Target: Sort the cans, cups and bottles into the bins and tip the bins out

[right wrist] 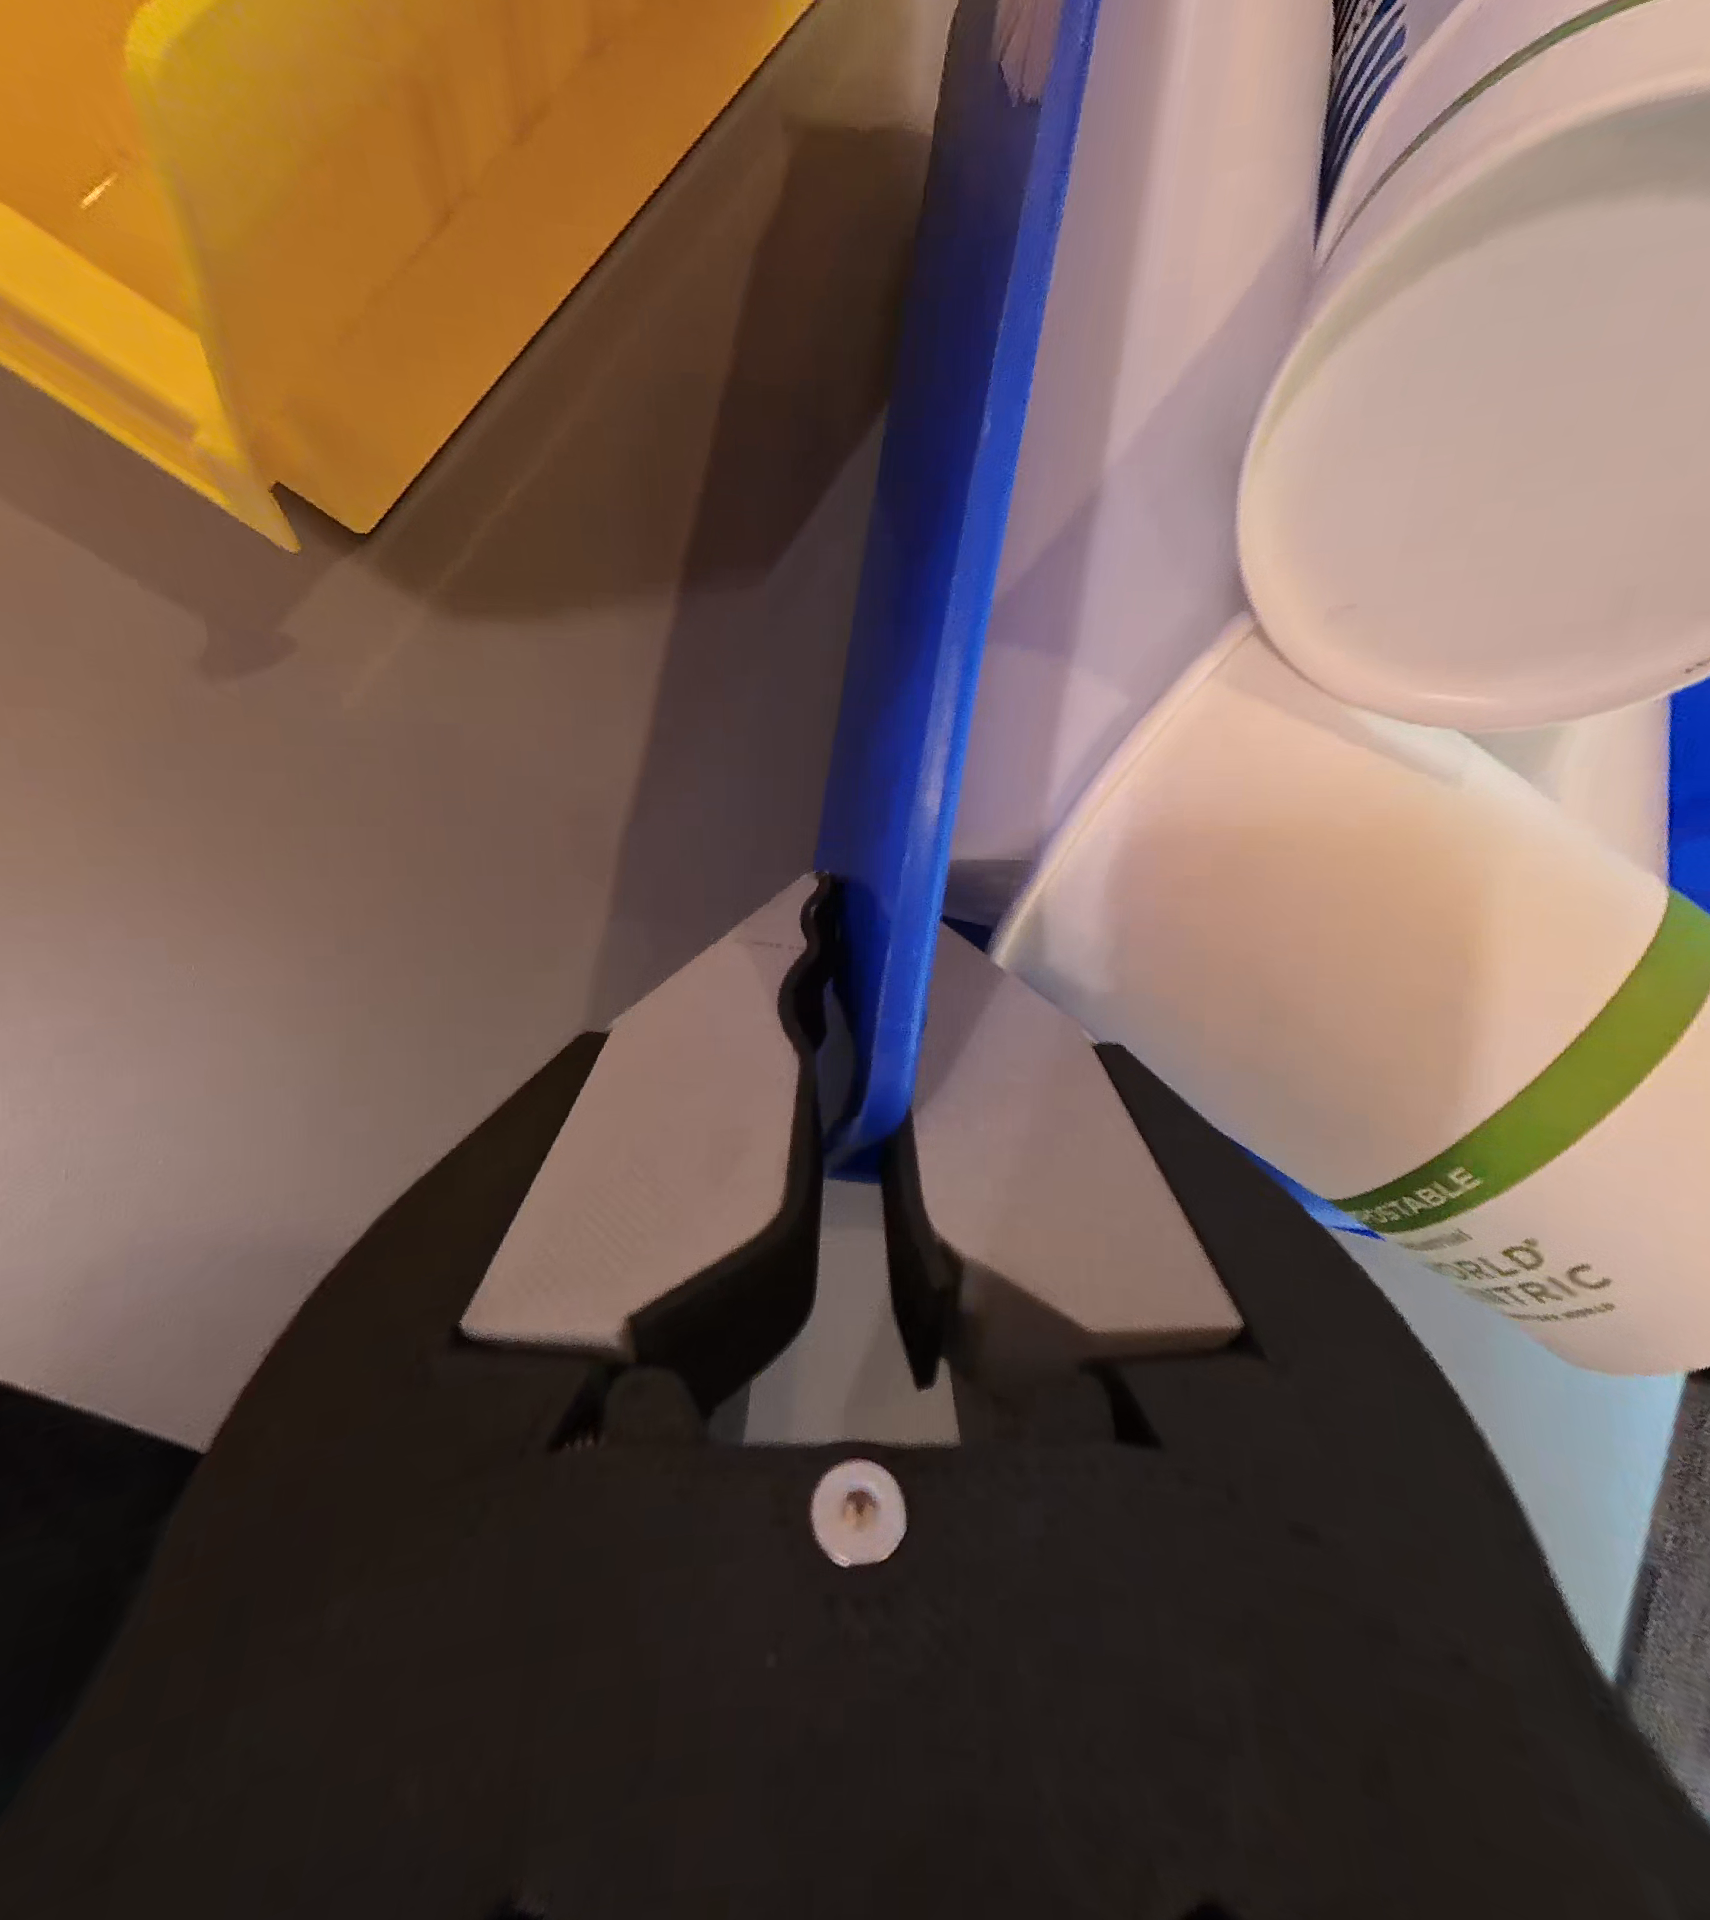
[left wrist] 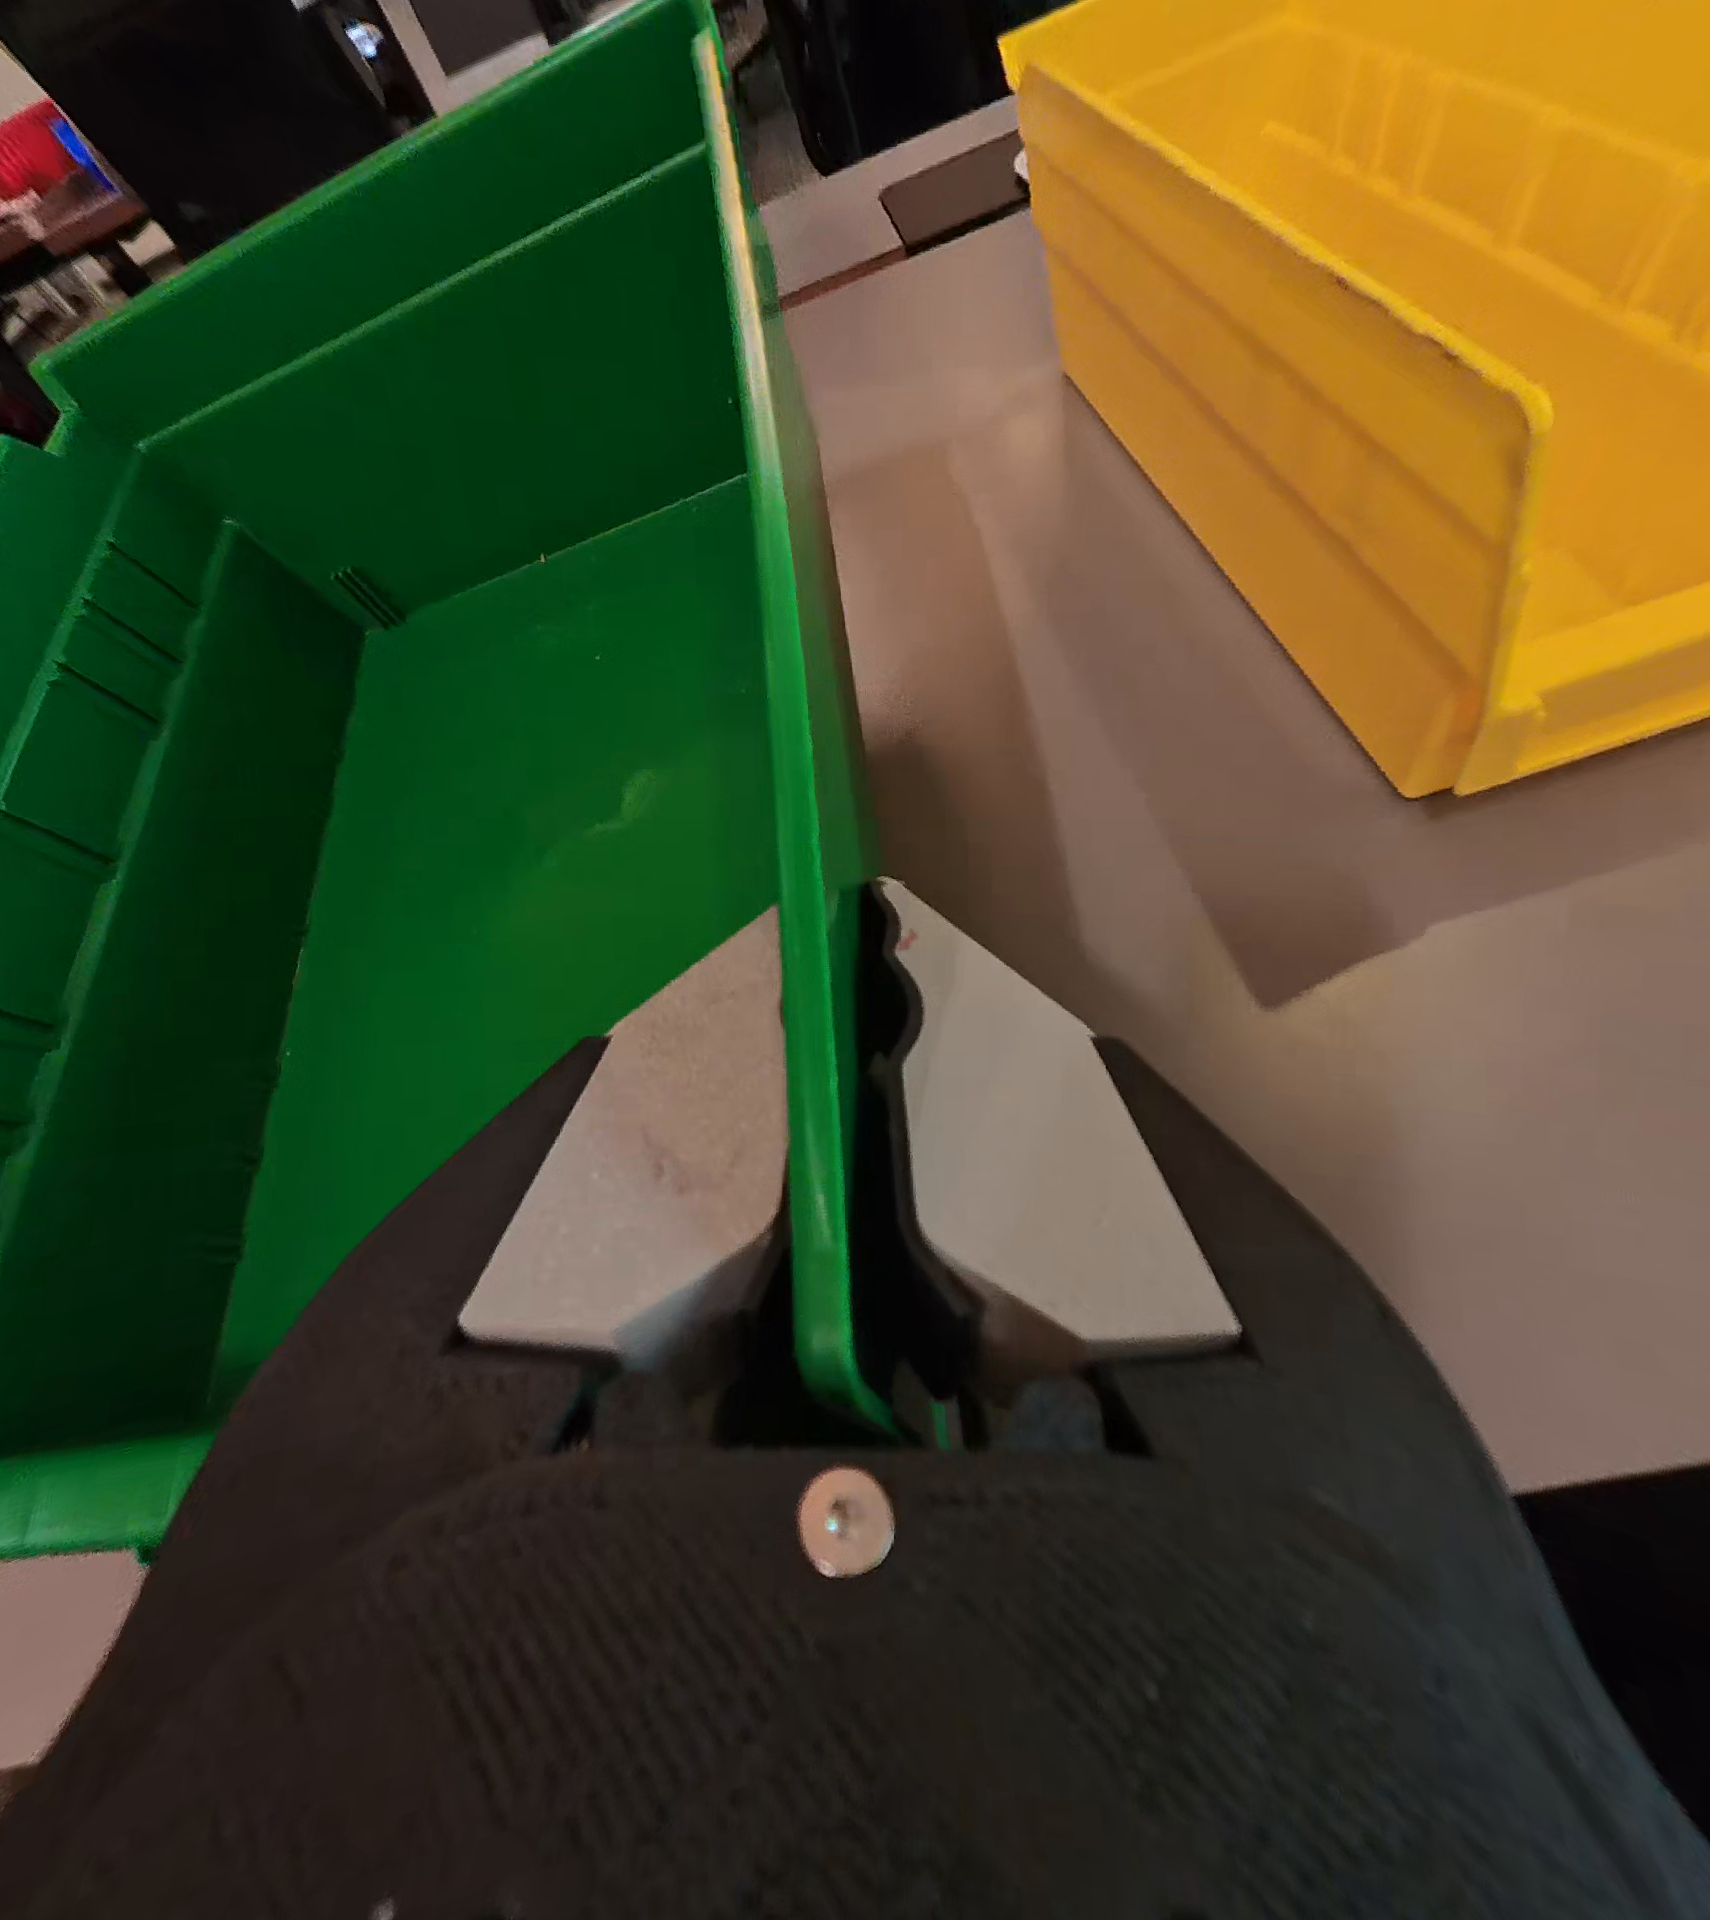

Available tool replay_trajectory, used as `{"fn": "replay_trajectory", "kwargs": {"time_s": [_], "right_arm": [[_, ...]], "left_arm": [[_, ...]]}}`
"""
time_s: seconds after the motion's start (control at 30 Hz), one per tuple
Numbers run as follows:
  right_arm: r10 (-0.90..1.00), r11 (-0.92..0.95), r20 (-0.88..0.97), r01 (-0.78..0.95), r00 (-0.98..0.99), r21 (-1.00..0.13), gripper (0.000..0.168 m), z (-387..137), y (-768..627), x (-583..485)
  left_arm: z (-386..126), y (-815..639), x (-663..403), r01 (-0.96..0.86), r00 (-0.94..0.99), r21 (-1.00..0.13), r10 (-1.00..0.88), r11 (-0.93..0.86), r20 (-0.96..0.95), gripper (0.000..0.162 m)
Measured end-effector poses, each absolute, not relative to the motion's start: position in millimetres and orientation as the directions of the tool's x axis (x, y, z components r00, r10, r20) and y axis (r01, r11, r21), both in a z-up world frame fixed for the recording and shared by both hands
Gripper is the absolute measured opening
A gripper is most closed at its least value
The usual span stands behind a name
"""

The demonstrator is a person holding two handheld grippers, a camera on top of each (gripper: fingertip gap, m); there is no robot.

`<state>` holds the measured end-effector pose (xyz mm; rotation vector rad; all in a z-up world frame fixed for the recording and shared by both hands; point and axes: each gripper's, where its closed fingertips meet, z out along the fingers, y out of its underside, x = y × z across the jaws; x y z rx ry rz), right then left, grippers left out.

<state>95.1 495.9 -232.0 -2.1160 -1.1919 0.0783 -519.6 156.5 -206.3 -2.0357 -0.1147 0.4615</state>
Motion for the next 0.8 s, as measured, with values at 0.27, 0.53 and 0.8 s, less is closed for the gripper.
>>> {"fn": "replay_trajectory", "kwargs": {"time_s": [0.27, 0.53, 0.8], "right_arm": [[0.755, -0.272, 0.356, 0.758, 0.55, -0.593, 0.0, -204, 491, 104], [0.768, -0.158, 0.422, 0.782, 0.481, -0.603, 0.001, -143, 468, 82], [0.823, 0.017, 0.437, 0.754, 0.363, -0.657, 0.001, -85, 421, 9]], "left_arm": [[-190, 139, -502, -0.149, 0.923, -0.857, 0.243, -0.493, -0.3, 0.003], [-185, 117, -491, -0.166, 0.915, -0.852, 0.245, -0.497, -0.322, 0.003], [-177, 78, -489, -0.179, 0.88, -0.839, 0.296, -0.514, -0.37, 0.003]]}}
